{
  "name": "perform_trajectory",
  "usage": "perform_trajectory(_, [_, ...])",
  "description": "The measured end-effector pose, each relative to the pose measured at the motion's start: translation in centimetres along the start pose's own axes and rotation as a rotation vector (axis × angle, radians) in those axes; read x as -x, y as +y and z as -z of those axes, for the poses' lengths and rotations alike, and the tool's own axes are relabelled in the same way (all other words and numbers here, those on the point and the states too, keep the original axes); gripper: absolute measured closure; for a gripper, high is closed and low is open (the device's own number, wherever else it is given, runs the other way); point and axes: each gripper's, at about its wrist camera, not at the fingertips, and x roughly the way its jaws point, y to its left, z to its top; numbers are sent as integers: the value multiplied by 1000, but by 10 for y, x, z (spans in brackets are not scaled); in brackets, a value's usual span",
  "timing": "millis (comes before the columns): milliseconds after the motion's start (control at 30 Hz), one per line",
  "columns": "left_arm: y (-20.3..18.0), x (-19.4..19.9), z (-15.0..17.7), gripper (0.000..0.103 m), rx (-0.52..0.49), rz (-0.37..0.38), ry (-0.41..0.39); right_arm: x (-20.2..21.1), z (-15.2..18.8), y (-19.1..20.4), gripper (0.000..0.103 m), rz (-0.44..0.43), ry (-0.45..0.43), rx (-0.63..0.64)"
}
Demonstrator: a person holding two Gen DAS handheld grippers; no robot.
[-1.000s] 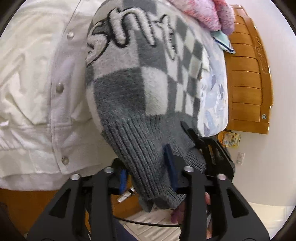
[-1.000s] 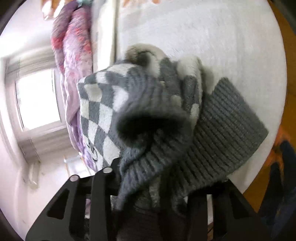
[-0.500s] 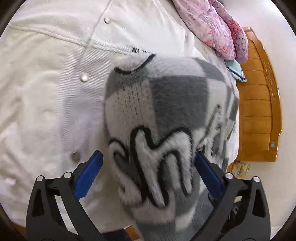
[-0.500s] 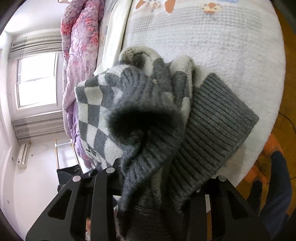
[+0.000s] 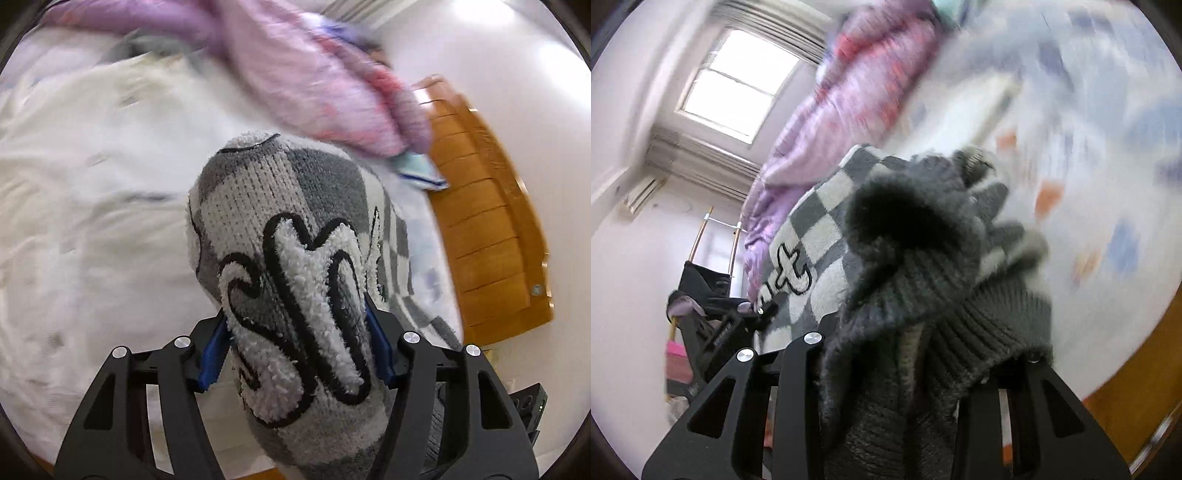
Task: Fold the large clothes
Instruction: 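Lower the folded cardigan onto the bed and open both grippers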
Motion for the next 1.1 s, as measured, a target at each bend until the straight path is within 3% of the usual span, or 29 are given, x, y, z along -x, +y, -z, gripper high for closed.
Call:
perform_trajectory(233, [-135,-85,5,41,-65,253,-32,80,-96,-63,73,41,-219,68])
perform_trajectory(333, [-158,-141,18,39,-98,280,41,82,-109,-109,72,115,-255,71])
perform_trajectory(367, [-162,-166,20,38,-107,260,86,76,-111,-132,72,125,-247,17])
perform_trajectory(433, [-161,-215,37,37,-139,139,177,48,-105,-183,71,191,-198,-80])
perform_trajectory(467, [-158,-240,50,39,-187,43,223,30,-99,-207,71,241,-151,-121])
perform_trajectory(567, [-150,-270,70,34,-277,-108,294,-11,-65,-270,69,325,16,-279])
perform_trajectory(600, [-144,-272,75,22,-280,-136,297,-14,-58,-274,66,324,17,-282])
perform_trajectory(667, [-134,-263,77,16,-268,-152,264,-13,-49,-271,60,340,-2,-260])
perform_trajectory(800, [-121,-246,81,16,-262,-182,254,-3,-47,-268,46,405,18,-284])
perform_trajectory(1033, [-113,-155,70,16,-279,-211,157,39,-35,-210,43,556,56,-179])
perform_trajectory(1100, [-111,-120,71,15,-294,-235,119,50,-28,-179,43,534,45,-123])
